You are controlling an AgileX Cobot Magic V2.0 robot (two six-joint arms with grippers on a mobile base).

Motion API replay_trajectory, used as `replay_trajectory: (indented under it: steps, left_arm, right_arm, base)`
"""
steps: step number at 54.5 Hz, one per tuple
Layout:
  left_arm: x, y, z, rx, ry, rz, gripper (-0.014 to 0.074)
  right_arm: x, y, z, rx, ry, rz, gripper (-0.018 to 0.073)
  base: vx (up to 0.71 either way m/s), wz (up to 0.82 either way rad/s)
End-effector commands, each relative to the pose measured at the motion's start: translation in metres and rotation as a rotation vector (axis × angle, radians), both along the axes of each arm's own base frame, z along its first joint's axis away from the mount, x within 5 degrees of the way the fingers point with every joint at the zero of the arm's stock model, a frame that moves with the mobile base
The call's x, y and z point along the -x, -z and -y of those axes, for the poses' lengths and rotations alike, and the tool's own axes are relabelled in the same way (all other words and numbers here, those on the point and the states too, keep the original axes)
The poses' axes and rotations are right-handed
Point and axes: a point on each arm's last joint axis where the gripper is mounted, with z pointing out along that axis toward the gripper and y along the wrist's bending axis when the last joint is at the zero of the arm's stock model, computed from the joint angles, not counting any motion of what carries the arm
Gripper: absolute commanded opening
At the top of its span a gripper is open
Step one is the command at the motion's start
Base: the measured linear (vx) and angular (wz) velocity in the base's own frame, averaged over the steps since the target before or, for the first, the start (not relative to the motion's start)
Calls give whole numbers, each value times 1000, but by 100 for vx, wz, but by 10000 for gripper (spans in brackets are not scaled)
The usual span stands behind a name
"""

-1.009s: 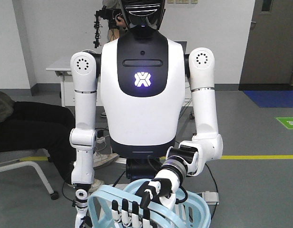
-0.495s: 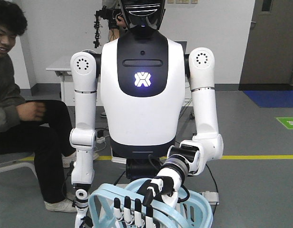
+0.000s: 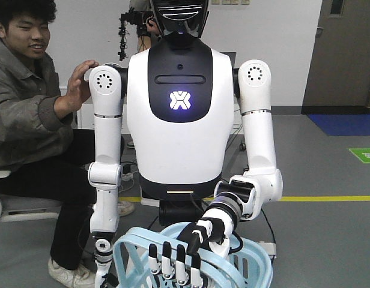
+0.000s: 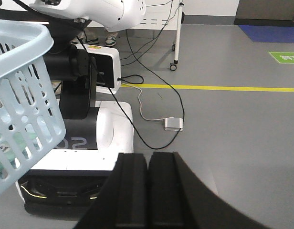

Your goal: Pick snacks and fruit into basket

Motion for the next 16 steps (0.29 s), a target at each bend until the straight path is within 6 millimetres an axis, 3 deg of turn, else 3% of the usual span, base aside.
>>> replay_trajectory:
  steps: [1, 16]
  left_arm:
    - [3, -17, 0, 9, -4, 119, 2]
    - [3, -17, 0, 9, -4, 119, 2]
  right_arm:
    - [-2, -4, 0, 11, -2, 81, -8]
    - [-2, -4, 0, 11, -2, 81, -8]
  base:
    - [0, 0]
    - [0, 0]
